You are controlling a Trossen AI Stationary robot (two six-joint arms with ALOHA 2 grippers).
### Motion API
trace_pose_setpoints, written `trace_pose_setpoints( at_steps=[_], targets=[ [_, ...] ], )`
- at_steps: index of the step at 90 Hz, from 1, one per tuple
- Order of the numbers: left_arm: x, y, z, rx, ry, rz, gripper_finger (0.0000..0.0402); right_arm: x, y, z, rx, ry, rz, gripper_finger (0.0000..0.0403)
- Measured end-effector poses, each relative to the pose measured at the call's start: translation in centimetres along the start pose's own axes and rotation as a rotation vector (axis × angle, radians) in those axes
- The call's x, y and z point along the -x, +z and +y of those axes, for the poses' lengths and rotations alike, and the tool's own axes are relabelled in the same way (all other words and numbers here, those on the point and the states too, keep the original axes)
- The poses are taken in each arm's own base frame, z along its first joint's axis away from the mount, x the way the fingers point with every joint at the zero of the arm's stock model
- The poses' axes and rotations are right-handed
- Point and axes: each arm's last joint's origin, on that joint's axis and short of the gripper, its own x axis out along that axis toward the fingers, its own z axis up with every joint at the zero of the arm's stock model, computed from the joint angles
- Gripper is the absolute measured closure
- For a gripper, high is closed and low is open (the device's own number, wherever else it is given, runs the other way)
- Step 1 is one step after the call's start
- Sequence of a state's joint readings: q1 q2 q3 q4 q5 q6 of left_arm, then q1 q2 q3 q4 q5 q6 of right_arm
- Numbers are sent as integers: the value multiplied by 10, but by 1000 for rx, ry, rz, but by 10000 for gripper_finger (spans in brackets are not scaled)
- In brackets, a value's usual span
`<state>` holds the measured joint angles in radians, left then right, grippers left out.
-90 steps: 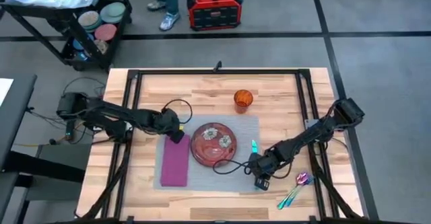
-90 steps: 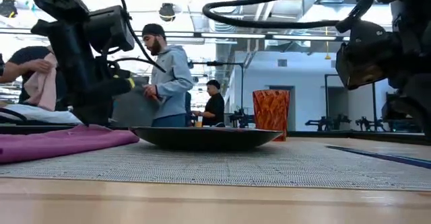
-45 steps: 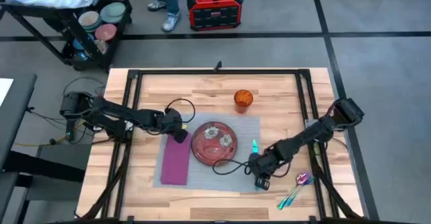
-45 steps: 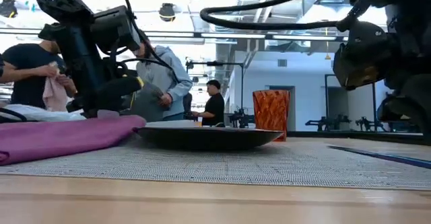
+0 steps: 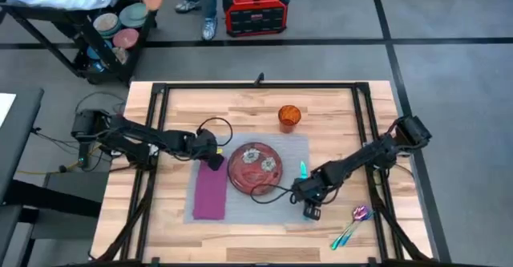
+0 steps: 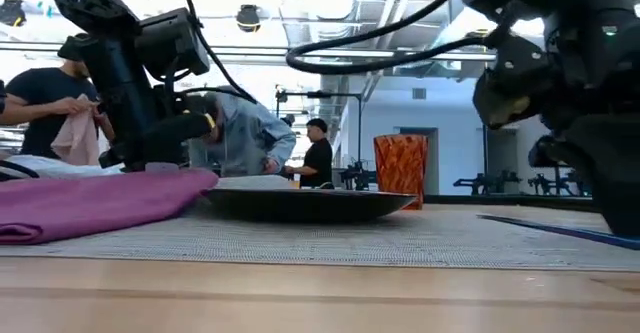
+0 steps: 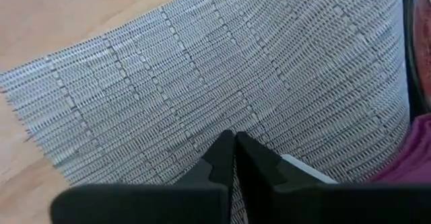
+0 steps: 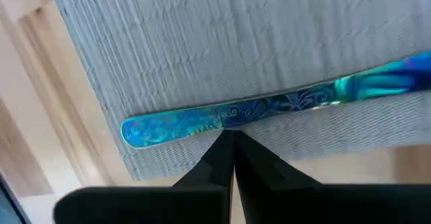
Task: Set table place
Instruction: Adjust the blue knife on the table mat
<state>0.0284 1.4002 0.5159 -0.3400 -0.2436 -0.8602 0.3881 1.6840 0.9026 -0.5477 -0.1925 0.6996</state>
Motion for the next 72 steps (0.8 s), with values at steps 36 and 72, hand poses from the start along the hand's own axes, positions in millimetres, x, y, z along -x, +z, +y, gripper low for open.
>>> trace_pose_setpoints(
  at_steps=[36,72],
  targets=[
    [0,0,0,0,-1,-1,401,4,6,-1,-17,-1,-25,403],
    [0,0,0,-9,-1,-2,401,5,4,-5,-13,-45,-8,403]
  ],
)
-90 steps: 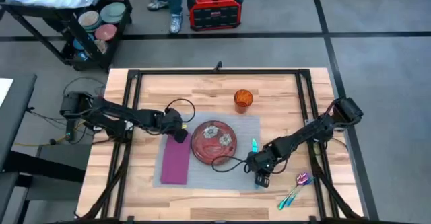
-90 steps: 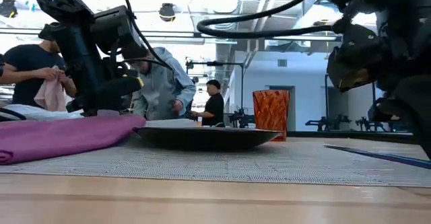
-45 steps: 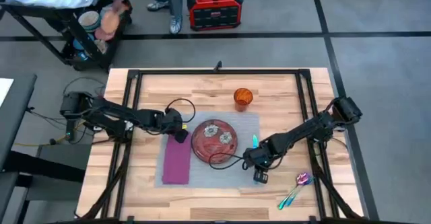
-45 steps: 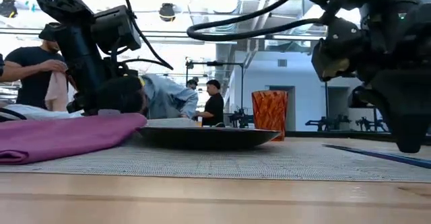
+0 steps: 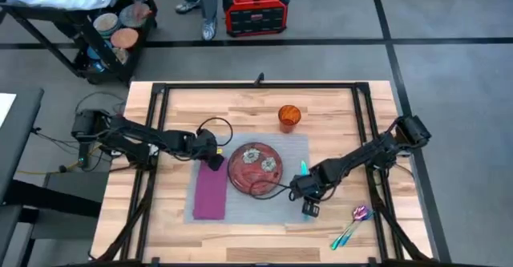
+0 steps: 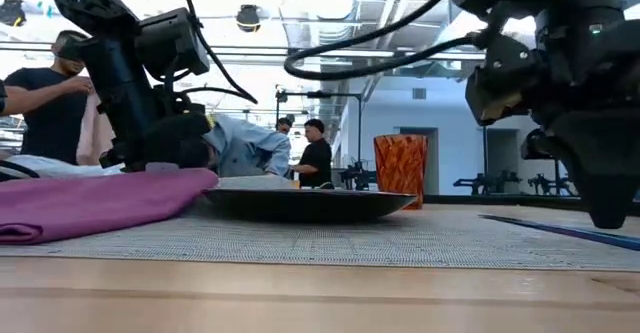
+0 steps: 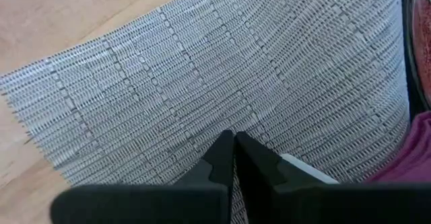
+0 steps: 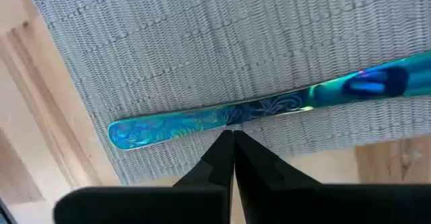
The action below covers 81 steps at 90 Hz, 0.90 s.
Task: Set table place
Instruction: Adjust the blue knife on the table mat
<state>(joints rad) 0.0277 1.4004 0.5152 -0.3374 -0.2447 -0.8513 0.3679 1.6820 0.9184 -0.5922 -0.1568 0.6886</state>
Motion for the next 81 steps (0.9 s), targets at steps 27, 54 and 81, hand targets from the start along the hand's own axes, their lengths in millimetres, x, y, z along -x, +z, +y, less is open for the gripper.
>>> trace_pose_setpoints(
  at_steps=[27,54,81],
  targets=[
    [0,0,0,0,1,0,401,2,7,-8,-10,-5,-11,403],
    [0,0,0,-9,0,-1,401,0,-2,-12,-17,-47,49,403],
    [0,1,-1,-6,-8,-11,401,1,4,-16,-15,-32,23,403]
  ],
)
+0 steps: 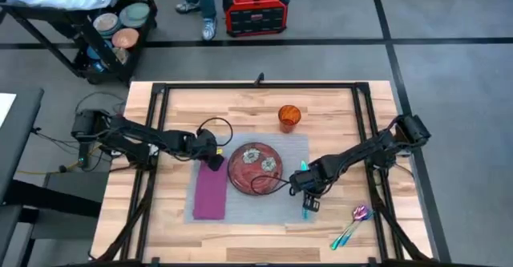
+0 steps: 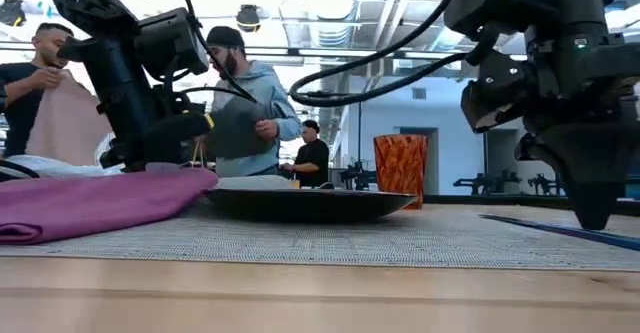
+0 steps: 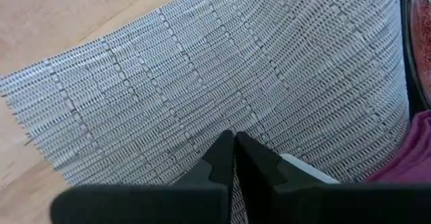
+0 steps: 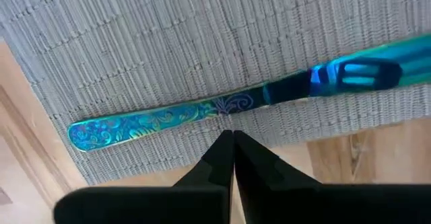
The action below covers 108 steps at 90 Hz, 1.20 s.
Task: Set table place
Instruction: Adjust the blue knife on the table mat
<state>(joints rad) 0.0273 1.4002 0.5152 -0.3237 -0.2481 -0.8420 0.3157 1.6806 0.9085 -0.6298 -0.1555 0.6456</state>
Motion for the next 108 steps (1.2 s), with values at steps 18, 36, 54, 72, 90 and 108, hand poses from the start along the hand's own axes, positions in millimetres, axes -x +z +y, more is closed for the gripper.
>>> trace_pose_setpoints(
  at_steps=[18,36,54,72,90,108],
  targets=[
    [0,0,0,0,-1,0,401,-1,4,1,-1,14,-23,403],
    [0,0,0,-4,-1,-1,401,-2,4,1,-8,16,-24,403],
    [0,0,0,-32,-1,-3,401,-1,9,0,-13,31,-56,403],
    [0,0,0,-32,-3,-6,401,1,20,-10,-31,32,-112,403],
    [0,1,0,-36,-3,-9,401,3,25,-22,-78,15,-103,403],
    [0,1,-1,-36,-1,-12,401,1,16,-5,-61,34,-100,403]
  ],
)
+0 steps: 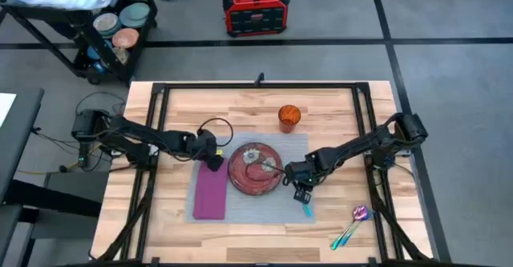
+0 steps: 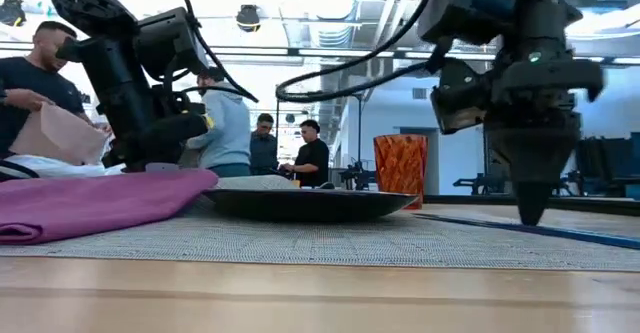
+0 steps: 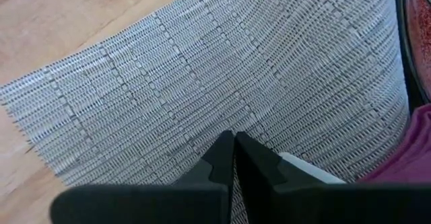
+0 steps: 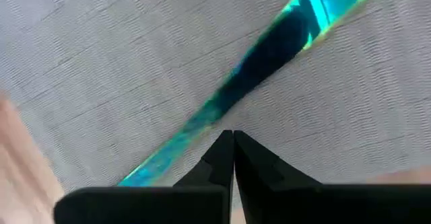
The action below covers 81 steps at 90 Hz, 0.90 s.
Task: Set table place
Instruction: Adjust the blue knife on the table mat
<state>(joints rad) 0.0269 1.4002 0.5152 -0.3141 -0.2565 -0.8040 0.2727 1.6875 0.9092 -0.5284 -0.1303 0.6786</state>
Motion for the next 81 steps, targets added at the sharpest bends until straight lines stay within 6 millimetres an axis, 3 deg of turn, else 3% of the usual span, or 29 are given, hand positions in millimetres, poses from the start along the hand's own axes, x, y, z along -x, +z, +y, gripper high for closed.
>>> trace_pose_setpoints(
  at_steps=[13,42,81],
  targets=[
    [0,0,0,0,0,-1,401,-2,-10,17,4,37,-7,403],
    [0,1,-2,10,-17,-16,401,-5,-28,35,-55,46,23,403],
    [0,2,-2,10,-25,-24,401,-6,-34,40,-55,46,24,403]
  ],
)
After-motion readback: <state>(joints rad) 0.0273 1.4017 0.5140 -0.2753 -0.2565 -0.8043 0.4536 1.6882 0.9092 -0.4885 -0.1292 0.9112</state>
